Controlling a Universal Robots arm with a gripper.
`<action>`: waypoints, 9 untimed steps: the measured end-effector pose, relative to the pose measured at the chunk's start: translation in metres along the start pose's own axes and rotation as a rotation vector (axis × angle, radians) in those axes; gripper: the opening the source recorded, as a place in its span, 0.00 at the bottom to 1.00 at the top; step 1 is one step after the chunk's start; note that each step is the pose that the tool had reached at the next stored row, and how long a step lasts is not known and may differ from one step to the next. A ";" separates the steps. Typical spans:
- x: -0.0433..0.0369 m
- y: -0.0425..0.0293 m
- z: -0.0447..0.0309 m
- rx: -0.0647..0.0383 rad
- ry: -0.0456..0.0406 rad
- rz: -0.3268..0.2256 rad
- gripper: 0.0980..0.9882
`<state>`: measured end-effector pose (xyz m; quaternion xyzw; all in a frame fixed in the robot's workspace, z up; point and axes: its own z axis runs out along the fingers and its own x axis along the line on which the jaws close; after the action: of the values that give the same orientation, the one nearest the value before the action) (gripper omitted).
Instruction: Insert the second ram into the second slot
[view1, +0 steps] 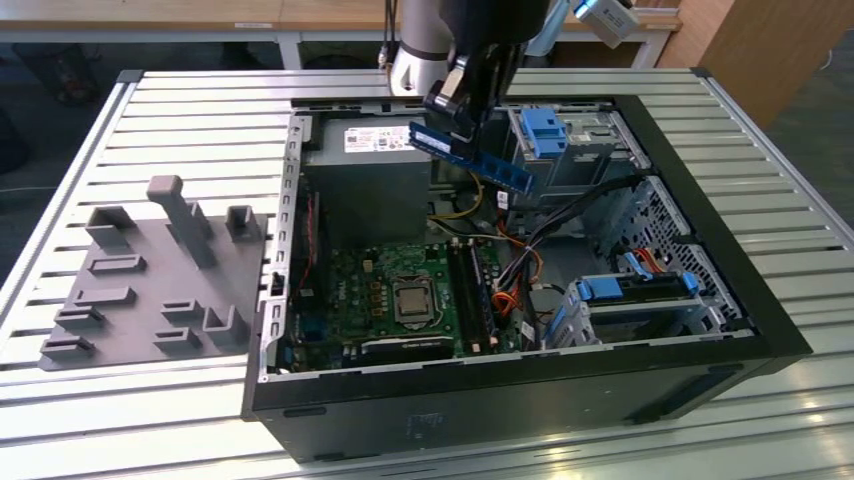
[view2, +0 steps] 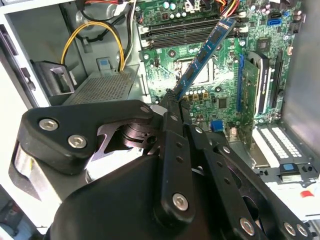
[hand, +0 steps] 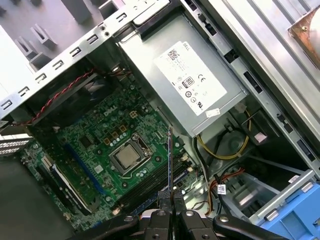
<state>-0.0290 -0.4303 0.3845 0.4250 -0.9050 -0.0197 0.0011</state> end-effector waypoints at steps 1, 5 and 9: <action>0.0000 0.0000 0.0000 0.000 -0.0003 0.006 0.04; 0.0000 0.0000 0.0000 0.000 -0.0010 0.025 0.04; 0.0000 0.0000 0.0000 0.001 -0.0016 0.043 0.04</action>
<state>-0.0290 -0.4303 0.3845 0.4054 -0.9139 -0.0197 0.0006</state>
